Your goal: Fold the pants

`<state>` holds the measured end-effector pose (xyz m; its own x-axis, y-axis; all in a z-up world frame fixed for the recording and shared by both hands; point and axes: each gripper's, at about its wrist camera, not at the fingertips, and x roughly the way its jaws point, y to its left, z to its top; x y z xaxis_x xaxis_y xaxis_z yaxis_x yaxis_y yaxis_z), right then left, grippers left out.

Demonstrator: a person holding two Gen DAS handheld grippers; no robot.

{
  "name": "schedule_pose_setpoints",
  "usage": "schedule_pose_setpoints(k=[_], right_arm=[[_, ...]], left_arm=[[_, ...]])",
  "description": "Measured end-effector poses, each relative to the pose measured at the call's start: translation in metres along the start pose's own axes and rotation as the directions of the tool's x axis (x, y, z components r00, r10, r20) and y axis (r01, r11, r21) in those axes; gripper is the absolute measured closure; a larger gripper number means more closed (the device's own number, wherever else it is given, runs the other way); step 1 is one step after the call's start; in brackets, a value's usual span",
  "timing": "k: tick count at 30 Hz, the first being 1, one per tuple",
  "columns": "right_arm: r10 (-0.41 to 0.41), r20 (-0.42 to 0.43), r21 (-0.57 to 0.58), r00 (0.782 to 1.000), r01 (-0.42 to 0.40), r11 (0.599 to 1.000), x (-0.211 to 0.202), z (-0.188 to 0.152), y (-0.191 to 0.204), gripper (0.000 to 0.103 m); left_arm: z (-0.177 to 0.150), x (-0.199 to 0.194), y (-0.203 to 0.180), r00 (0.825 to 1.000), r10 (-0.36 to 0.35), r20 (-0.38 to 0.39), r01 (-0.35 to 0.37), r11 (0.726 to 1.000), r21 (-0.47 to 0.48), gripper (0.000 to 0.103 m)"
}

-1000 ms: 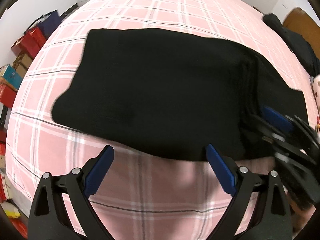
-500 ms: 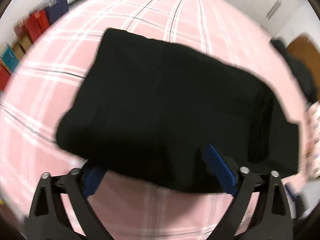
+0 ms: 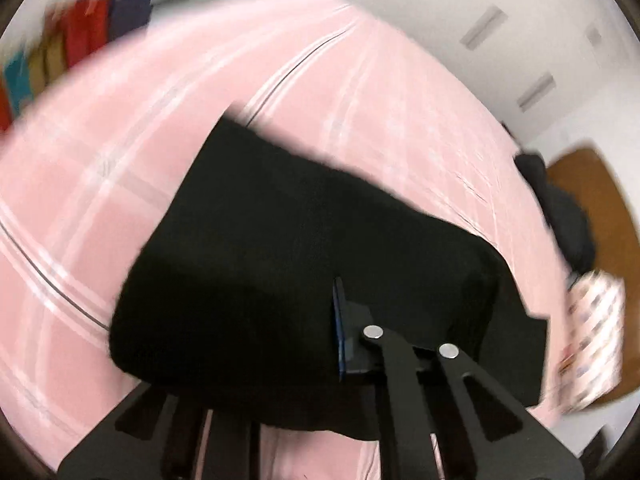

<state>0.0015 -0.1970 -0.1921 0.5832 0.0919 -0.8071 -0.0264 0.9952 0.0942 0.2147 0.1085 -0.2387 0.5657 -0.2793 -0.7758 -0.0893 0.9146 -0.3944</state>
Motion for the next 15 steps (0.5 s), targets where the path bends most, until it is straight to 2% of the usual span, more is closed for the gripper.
schedule_pose_setpoints(k=[2, 4, 8, 9, 10, 11, 12, 13, 14, 15], right_arm=[[-0.006, 0.013, 0.013, 1.0, 0.006, 1.0, -0.004, 0.001, -0.006, 0.03], [-0.015, 0.03, 0.03, 0.999, 0.014, 0.999, -0.009, 0.002, -0.013, 0.03], [-0.058, 0.07, 0.08, 0.996, 0.053, 0.995, -0.026, 0.001, -0.038, 0.03], [-0.08, 0.069, 0.096, 0.994, 0.073, 0.993, -0.03, -0.002, -0.049, 0.03], [-0.102, 0.062, 0.114, 0.993, 0.094, 0.989, -0.032, -0.005, -0.06, 0.03], [-0.119, 0.052, 0.131, 0.992, 0.112, 0.985, -0.033, -0.008, -0.07, 0.03], [-0.137, 0.037, 0.152, 0.99, 0.13, 0.98, -0.033, -0.013, -0.083, 0.03], [-0.153, 0.021, 0.173, 0.988, 0.147, 0.974, -0.034, -0.018, -0.095, 0.03], [-0.164, 0.008, 0.189, 0.986, 0.16, 0.969, -0.036, -0.021, -0.106, 0.03], [-0.18, 0.006, 0.203, 0.984, 0.176, 0.963, -0.04, -0.025, -0.117, 0.029]], left_arm=[[0.006, -0.019, -0.043, 0.999, -0.024, 0.026, 0.022, 0.995, 0.093, 0.092], [0.009, -0.036, -0.089, 0.996, -0.082, 0.027, 0.076, 0.98, 0.185, 0.092], [-0.008, -0.041, -0.187, 0.98, -0.197, -0.037, 0.198, 0.926, 0.322, 0.09], [-0.022, -0.031, -0.213, 0.978, -0.197, -0.075, 0.21, 0.903, 0.375, 0.089], [-0.033, -0.019, -0.231, 0.978, -0.183, -0.098, 0.207, 0.889, 0.409, 0.081], [-0.052, -0.004, -0.245, 0.977, -0.17, -0.128, 0.209, 0.88, 0.426, 0.067], [-0.071, 0.015, -0.256, 0.977, -0.13, -0.171, 0.195, 0.872, 0.449, 0.063], [-0.085, 0.027, -0.26, 0.978, -0.08, -0.194, 0.161, 0.877, 0.452, 0.066], [-0.093, 0.032, -0.258, 0.975, -0.066, -0.213, 0.157, 0.881, 0.446, 0.064], [-0.101, 0.031, -0.251, 0.964, -0.098, -0.246, 0.197, 0.886, 0.419, 0.062]])
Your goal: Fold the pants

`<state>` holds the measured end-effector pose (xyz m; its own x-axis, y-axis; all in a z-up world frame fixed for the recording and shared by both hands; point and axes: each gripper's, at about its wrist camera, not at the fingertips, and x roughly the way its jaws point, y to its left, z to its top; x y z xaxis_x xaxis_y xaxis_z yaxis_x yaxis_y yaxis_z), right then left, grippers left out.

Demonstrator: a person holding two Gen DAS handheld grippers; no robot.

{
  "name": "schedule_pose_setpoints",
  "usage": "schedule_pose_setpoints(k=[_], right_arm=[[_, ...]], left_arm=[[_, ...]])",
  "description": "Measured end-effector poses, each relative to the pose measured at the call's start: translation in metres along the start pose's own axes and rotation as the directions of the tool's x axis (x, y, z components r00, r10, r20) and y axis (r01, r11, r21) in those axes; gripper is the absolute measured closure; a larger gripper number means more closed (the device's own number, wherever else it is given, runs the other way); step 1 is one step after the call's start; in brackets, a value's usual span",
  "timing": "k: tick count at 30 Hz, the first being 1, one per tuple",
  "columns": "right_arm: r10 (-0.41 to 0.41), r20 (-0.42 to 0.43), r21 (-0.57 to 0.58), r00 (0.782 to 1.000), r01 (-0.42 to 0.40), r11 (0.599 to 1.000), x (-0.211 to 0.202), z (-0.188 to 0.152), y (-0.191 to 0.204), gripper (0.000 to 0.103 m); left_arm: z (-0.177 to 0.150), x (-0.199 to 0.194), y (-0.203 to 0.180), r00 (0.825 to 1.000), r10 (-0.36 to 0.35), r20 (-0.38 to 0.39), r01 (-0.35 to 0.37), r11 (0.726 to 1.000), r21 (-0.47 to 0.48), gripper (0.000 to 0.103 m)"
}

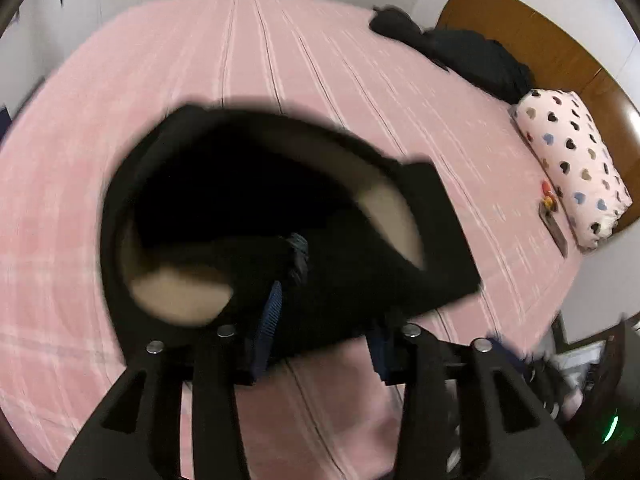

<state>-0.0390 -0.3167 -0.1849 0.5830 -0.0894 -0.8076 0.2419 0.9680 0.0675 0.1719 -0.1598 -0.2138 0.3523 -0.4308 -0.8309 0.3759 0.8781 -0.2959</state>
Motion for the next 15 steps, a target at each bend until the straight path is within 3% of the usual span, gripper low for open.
schedule_pose_setpoints(k=[2, 4, 6, 8, 11, 15], right_arm=[[0.006, 0.008, 0.019, 1.0, -0.006, 1.0, -0.005, 0.004, -0.014, 0.029], [0.086, 0.026, 0.046, 0.996, -0.087, 0.995, -0.01, 0.015, -0.02, 0.026], [0.182, 0.032, 0.056, 0.983, -0.183, 0.981, -0.007, 0.028, -0.016, 0.018], [0.267, 0.021, 0.055, 0.963, -0.268, 0.962, 0.006, 0.044, -0.005, 0.018], [0.357, -0.011, 0.069, 0.934, -0.356, 0.932, 0.035, 0.063, 0.014, 0.018], [0.409, -0.122, 0.139, 0.904, -0.393, 0.909, 0.076, 0.064, 0.04, 0.018]], left_arm=[[-0.015, -0.008, 0.005, 0.999, -0.04, 0.002, 0.04, 0.999, -0.028, 0.034], [-0.034, -0.028, 0.012, 0.998, 0.028, 0.061, -0.028, 1.0, -0.008, 0.02], [-0.056, -0.045, 0.022, 0.985, 0.131, 0.116, -0.137, 0.99, 0.045, 0.019], [-0.064, -0.056, 0.032, 0.974, 0.189, 0.129, -0.196, 0.979, 0.049, 0.017], [-0.065, -0.068, 0.053, 0.967, 0.231, 0.108, -0.232, 0.973, -0.001, 0.016], [-0.07, -0.076, 0.088, 0.957, 0.277, 0.088, -0.271, 0.959, -0.082, 0.016]])
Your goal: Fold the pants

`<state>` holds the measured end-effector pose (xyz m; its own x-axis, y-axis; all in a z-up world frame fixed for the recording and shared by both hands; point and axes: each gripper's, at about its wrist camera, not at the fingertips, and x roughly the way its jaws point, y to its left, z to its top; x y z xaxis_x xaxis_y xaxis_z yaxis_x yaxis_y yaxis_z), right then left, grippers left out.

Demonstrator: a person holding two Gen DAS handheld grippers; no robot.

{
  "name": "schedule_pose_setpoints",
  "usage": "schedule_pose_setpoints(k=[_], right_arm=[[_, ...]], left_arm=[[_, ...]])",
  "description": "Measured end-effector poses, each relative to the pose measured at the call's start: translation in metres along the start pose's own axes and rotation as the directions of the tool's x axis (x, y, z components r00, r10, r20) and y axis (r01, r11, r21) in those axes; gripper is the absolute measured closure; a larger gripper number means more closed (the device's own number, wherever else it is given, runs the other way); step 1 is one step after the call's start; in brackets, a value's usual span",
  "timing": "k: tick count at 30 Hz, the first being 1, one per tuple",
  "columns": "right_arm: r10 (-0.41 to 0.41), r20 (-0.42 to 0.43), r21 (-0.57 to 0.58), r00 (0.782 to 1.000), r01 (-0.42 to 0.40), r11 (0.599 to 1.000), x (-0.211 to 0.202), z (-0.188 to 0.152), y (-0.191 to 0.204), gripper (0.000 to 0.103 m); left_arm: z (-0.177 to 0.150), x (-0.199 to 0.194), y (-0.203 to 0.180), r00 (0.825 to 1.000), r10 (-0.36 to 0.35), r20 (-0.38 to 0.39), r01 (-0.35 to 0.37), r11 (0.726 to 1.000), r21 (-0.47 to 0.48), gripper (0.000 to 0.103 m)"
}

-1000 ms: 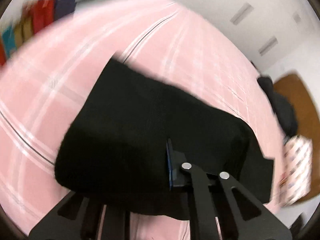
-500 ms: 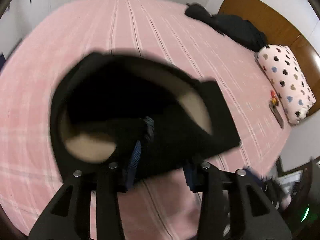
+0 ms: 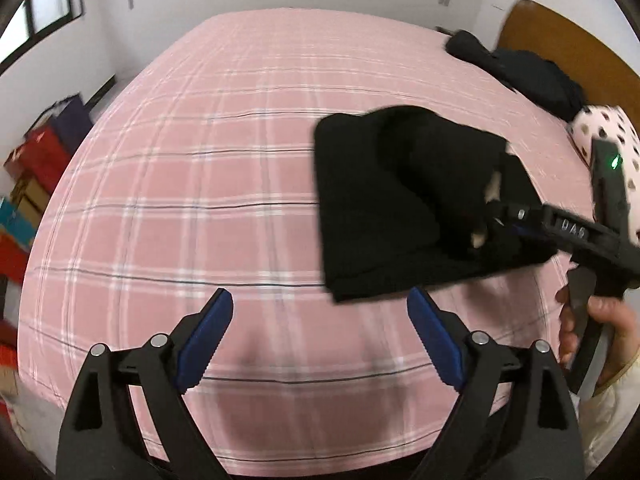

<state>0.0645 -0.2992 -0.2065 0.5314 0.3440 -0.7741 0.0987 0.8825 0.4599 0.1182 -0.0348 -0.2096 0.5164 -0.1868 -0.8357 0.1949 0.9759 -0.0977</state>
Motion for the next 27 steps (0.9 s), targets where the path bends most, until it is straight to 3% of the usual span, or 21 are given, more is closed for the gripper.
schedule_pose_setpoints(k=[2, 4, 5, 6, 7, 11, 13, 15, 16, 17, 18, 19, 20, 21, 22, 23, 24, 26, 27], right_arm=[[0.042, -0.002, 0.005, 0.999, -0.042, 0.999, 0.009, -0.007, 0.008, 0.016], [-0.001, 0.007, -0.025, 1.0, 0.001, 1.0, 0.017, -0.014, 0.017, 0.018], [-0.014, 0.003, -0.033, 1.0, 0.014, 0.999, 0.02, -0.014, 0.019, 0.031], [-0.003, -0.005, -0.029, 1.0, 0.003, 1.0, 0.021, -0.015, 0.023, 0.072], [0.037, -0.018, -0.014, 0.999, -0.038, 0.999, 0.019, -0.013, 0.025, 0.091], [0.122, 0.031, -0.01, 0.992, -0.122, 0.992, -0.02, 0.01, 0.035, 0.099], [0.174, 0.094, 0.022, 0.98, -0.177, 0.984, -0.058, 0.029, 0.021, 0.099], [0.12, 0.116, 0.057, 0.986, -0.127, 0.99, -0.081, 0.034, -0.011, 0.098], [0.038, 0.102, 0.054, 0.994, -0.044, 0.998, -0.081, 0.029, -0.029, 0.096], [-0.049, 0.08, 0.053, 0.996, 0.045, 0.998, -0.075, 0.025, -0.044, 0.085], [-0.229, 0.006, 0.082, 0.973, 0.228, 0.97, -0.064, 0.015, -0.068, 0.085], [-0.302, -0.043, 0.107, 0.952, 0.305, 0.946, -0.06, 0.008, -0.078, 0.085], [-0.246, -0.034, 0.137, 0.969, 0.248, 0.959, -0.064, 0.0, -0.079, 0.085], [-0.188, 0.007, 0.135, 0.982, 0.186, 0.973, -0.07, -0.003, -0.071, 0.075], [-0.142, 0.051, 0.108, 0.988, 0.136, 0.985, -0.075, -0.004, -0.057, 0.062], [-0.109, 0.085, 0.06, 0.99, 0.104, 0.993, -0.079, -0.006, -0.038, 0.035], [-0.071, 0.111, -0.015, 0.991, 0.073, 0.997, -0.079, -0.006, -0.012, 0.026], [-0.011, 0.102, -0.138, 0.995, 0.025, 0.99, -0.071, -0.007, 0.02, 0.027], [-0.022, 0.078, -0.21, 0.997, 0.038, 0.977, -0.057, -0.005, 0.037, 0.028]], left_arm=[[0.002, 0.0, 0.014, 1.0, -0.011, 0.003, 0.011, 0.999, -0.034, 0.015], [-0.001, -0.002, 0.031, 1.0, -0.011, 0.003, 0.011, 0.999, -0.048, 0.015], [0.001, 0.0, 0.034, 1.0, -0.007, -0.001, 0.007, 0.998, -0.055, 0.015], [0.001, 0.002, 0.036, 1.0, -0.008, -0.005, 0.007, 0.998, -0.062, 0.015], [0.0, 0.006, 0.037, 1.0, -0.009, -0.009, 0.008, 0.998, -0.066, 0.015], [0.001, 0.004, 0.043, 0.999, -0.035, -0.021, 0.033, 0.994, -0.102, 0.015], [0.002, 0.002, 0.044, 0.999, -0.045, -0.017, 0.043, 0.993, -0.106, 0.015], [0.002, 0.003, 0.04, 0.999, -0.041, -0.012, 0.04, 0.995, -0.095, 0.014], [0.002, 0.005, 0.038, 0.999, -0.042, -0.016, 0.04, 0.995, -0.093, 0.014], [0.001, 0.008, 0.035, 0.999, -0.047, -0.022, 0.045, 0.995, -0.092, 0.014], [0.001, 0.011, 0.03, 0.998, -0.055, -0.03, 0.052, 0.995, -0.09, 0.014], [0.0, 0.013, 0.027, 0.998, -0.058, -0.034, 0.055, 0.995, -0.085, 0.014], [0.0, 0.014, 0.023, 0.998, -0.057, -0.036, 0.054, 0.996, -0.077, 0.014], [0.0, 0.015, 0.018, 0.998, -0.053, -0.039, 0.051, 0.997, -0.064, 0.014], [-0.001, 0.015, 0.014, 0.998, -0.05, -0.04, 0.048, 0.997, -0.056, 0.014], [-0.001, 0.015, 0.011, 0.998, -0.049, -0.042, 0.047, 0.998, -0.048, 0.014], [-0.001, 0.015, 0.007, 0.998, -0.048, -0.044, 0.047, 0.998, -0.038, 0.014], [-0.001, 0.015, 0.003, 0.998, -0.043, -0.045, 0.041, 0.999, -0.03, 0.014], [0.0, 0.015, 0.002, 0.998, -0.041, -0.046, 0.04, 0.999, -0.027, 0.014]])
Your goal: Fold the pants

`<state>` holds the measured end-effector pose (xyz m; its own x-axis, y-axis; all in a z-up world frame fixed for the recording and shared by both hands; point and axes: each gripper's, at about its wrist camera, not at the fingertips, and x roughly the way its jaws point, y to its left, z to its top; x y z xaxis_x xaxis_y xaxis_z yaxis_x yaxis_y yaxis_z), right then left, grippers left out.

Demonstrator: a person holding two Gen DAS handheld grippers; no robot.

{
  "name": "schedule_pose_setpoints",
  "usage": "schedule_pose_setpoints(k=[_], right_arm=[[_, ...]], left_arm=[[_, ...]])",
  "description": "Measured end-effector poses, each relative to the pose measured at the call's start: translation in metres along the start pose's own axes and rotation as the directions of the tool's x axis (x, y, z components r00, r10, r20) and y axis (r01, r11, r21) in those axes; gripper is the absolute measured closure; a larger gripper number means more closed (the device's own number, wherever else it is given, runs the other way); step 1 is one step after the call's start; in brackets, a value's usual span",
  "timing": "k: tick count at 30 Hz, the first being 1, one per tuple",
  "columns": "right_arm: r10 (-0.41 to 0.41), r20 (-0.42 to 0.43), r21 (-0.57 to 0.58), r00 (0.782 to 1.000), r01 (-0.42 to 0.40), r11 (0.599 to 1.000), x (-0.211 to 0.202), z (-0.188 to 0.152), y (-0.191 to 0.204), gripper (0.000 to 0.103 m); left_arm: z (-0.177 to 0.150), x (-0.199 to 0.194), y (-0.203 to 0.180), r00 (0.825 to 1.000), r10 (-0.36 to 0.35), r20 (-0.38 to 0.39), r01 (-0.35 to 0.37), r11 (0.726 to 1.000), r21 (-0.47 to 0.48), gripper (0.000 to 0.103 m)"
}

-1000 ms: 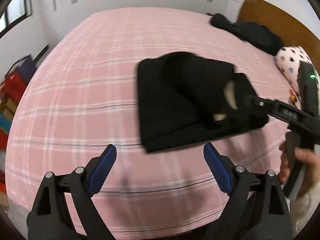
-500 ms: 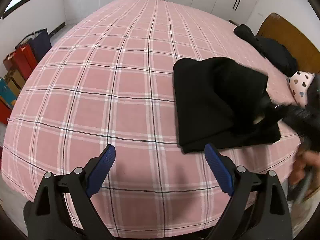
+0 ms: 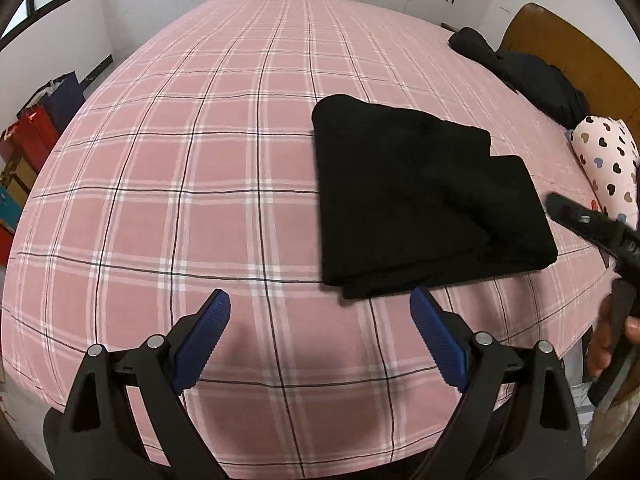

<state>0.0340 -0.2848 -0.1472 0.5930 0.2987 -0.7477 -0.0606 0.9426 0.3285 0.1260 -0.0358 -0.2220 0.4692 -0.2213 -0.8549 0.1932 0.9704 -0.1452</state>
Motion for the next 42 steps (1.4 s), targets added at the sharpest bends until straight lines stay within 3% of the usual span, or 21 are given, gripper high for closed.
schedule_pose_setpoints(k=[2, 5, 7, 8, 9, 11, 15, 16, 18, 19, 20, 21, 23, 28, 30, 34, 35, 36, 37, 38, 42], right_arm=[[-0.098, -0.044, -0.08, 0.994, 0.094, 0.992, 0.027, 0.006, 0.012, 0.028], [-0.189, -0.116, -0.05, 0.975, 0.184, 0.982, 0.052, -0.003, 0.002, 0.028], [-0.135, -0.15, 0.042, 0.979, 0.143, 0.989, 0.058, -0.011, -0.015, 0.037], [-0.114, -0.136, 0.07, 0.984, 0.124, 0.99, 0.055, -0.014, -0.017, 0.071], [-0.031, -0.149, 0.097, 0.988, 0.046, 0.994, 0.053, -0.015, -0.016, 0.09], [0.055, -0.116, 0.135, 0.992, -0.039, 0.99, 0.033, -0.008, -0.01, 0.09], [0.028, 0.012, 0.091, 1.0, -0.029, 0.995, -0.035, 0.015, -0.008, 0.091], [-0.01, 0.015, 0.09, 1.0, 0.009, 0.996, -0.045, 0.012, -0.012, 0.09], [-0.182, -0.032, 0.057, 0.983, 0.183, 0.981, -0.044, 0.003, -0.036, 0.086], [-0.248, -0.117, 0.054, 0.962, 0.256, 0.965, -0.027, -0.012, -0.058, 0.078], [-0.254, -0.177, 0.07, 0.951, 0.269, 0.96, -0.012, -0.023, -0.071, 0.074], [-0.214, -0.19, 0.118, 0.958, 0.239, 0.964, -0.005, -0.036, -0.085, 0.072], [-0.155, -0.116, 0.175, 0.981, 0.174, 0.969, -0.026, -0.036, -0.084, 0.064], [-0.125, 0.041, 0.231, 0.991, 0.112, 0.967, -0.067, -0.015, -0.071, 0.049], [-0.085, 0.035, 0.243, 0.996, 0.074, 0.967, -0.06, -0.002, -0.075, 0.038], [-0.138, -0.076, 0.211, 0.988, 0.151, 0.966, -0.012, 0.007, -0.086, 0.03], [-0.13, -0.11, 0.215, 0.985, 0.151, 0.965, 0.003, 0.007, -0.09, 0.035], [-0.136, -0.12, 0.209, 0.983, 0.159, 0.965, 0.012, 0.005, -0.091, 0.067], [-0.129, -0.125, 0.201, 0.984, 0.152, 0.968, 0.014, 0.008, -0.09, 0.081], [-0.091, -0.118, 0.207, 0.989, 0.114, 0.972, 0.012, 0.012, -0.089, 0.087], [-0.173, 0.006, 0.129, 0.985, 0.171, 0.977, -0.038, 0.028, -0.073, 0.087]], left_arm=[[0.0, -0.002, 0.0, 1.0, 0.005, 0.003, -0.005, 1.0, 0.0, 0.014], [0.0, -0.005, 0.005, 1.0, 0.012, 0.01, -0.012, 1.0, -0.005, 0.014], [-0.001, -0.004, 0.009, 1.0, 0.013, 0.01, -0.013, 1.0, -0.011, 0.013], [-0.002, -0.002, 0.012, 1.0, 0.017, 0.005, -0.017, 1.0, -0.017, 0.013], [-0.002, 0.0, 0.013, 1.0, 0.019, -0.001, -0.019, 1.0, -0.021, 0.013], [-0.002, 0.005, 0.015, 0.999, 0.028, -0.017, -0.028, 0.999, -0.03, 0.013], [0.0, 0.002, 0.015, 1.0, 0.014, -0.007, -0.015, 1.0, -0.027, 0.013], [0.002, 0.002, 0.013, 1.0, 0.011, -0.002, -0.011, 1.0, -0.022, 0.013], [0.003, 0.003, 0.01, 1.0, -0.002, -0.001, 0.002, 1.0, -0.022, 0.013], [0.003, 0.007, 0.007, 1.0, -0.012, -0.004, 0.012, 1.0, -0.023, 0.013], [0.003, 0.009, 0.005, 1.0, -0.015, -0.009, 0.015, 1.0, -0.023, 0.013], [0.003, 0.014, 0.0, 1.0, -0.018, -0.021, 0.018, 1.0, -0.02, 0.013], [0.003, 0.017, -0.007, 0.999, -0.021, -0.027, 0.021, 1.0, -0.006, 0.013], [0.006, 0.022, -0.021, 0.999, -0.017, -0.042, 0.019, 0.999, 0.032, 0.013], [0.009, 0.026, -0.026, 0.999, -0.022, -0.047, 0.024, 0.999, 0.036, 0.012], [0.011, 0.026, -0.035, 0.999, -0.031, -0.042, 0.032, 0.999, 0.035, 0.012], [0.012, 0.026, -0.036, 0.999, -0.029, -0.04, 0.031, 0.999, 0.037, 0.012], [0.012, 0.027, -0.038, 0.999, -0.029, -0.041, 0.03, 0.999, 0.042, 0.012], [0.013, 0.028, -0.04, 0.999, -0.025, -0.045, 0.027, 0.998, 0.05, 0.012], [0.014, 0.029, -0.041, 0.999, -0.021, -0.047, 0.024, 0.998, 0.057, 0.012], [0.026, 0.034, -0.048, 0.999, -0.03, -0.04, 0.033, 0.997, 0.069, 0.012]])
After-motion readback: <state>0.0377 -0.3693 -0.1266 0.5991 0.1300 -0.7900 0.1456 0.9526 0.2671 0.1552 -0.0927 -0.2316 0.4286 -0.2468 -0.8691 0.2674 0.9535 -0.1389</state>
